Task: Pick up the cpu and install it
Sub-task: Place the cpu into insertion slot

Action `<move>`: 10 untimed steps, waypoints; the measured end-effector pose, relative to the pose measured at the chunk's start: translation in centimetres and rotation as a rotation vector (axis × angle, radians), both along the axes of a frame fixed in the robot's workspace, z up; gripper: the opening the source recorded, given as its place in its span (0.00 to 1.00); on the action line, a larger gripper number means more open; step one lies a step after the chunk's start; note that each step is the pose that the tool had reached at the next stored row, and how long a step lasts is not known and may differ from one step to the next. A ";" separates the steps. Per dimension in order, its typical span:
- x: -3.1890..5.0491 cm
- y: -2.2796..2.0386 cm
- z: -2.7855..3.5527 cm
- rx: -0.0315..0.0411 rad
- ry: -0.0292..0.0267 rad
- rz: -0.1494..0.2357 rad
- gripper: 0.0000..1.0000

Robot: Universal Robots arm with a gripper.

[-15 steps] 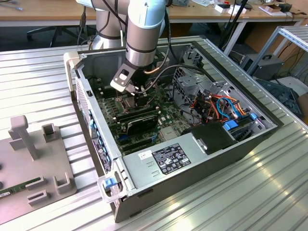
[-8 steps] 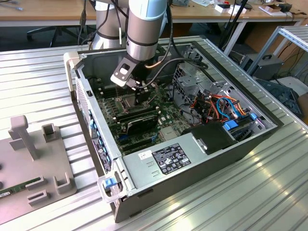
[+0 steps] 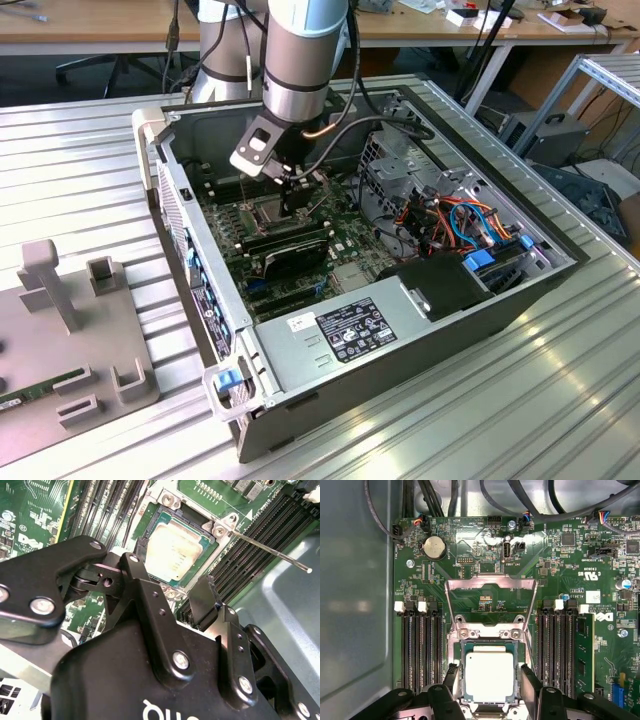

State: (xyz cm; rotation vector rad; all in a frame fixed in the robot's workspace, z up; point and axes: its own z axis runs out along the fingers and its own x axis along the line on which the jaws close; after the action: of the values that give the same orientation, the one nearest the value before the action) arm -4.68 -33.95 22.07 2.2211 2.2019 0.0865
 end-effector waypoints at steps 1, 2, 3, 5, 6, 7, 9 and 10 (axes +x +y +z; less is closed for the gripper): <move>0.00 0.00 0.03 0.0000 -0.0001 0.000 0.61; 0.00 0.00 0.05 0.0000 0.0000 0.000 0.61; 0.00 0.00 0.09 0.0000 0.0000 0.000 0.61; 0.00 0.00 0.11 -0.0002 0.0001 0.000 0.61; 0.00 0.00 0.10 -0.0001 0.0000 0.000 0.61; 0.00 0.00 0.10 -0.0002 0.0000 0.000 0.61; 0.00 0.00 0.16 -0.0003 -0.0001 0.000 0.61; 0.00 0.00 0.23 -0.0008 0.0000 0.000 0.61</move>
State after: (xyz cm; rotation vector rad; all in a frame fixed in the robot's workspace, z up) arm -4.68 -33.95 22.30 2.2206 2.2017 0.0857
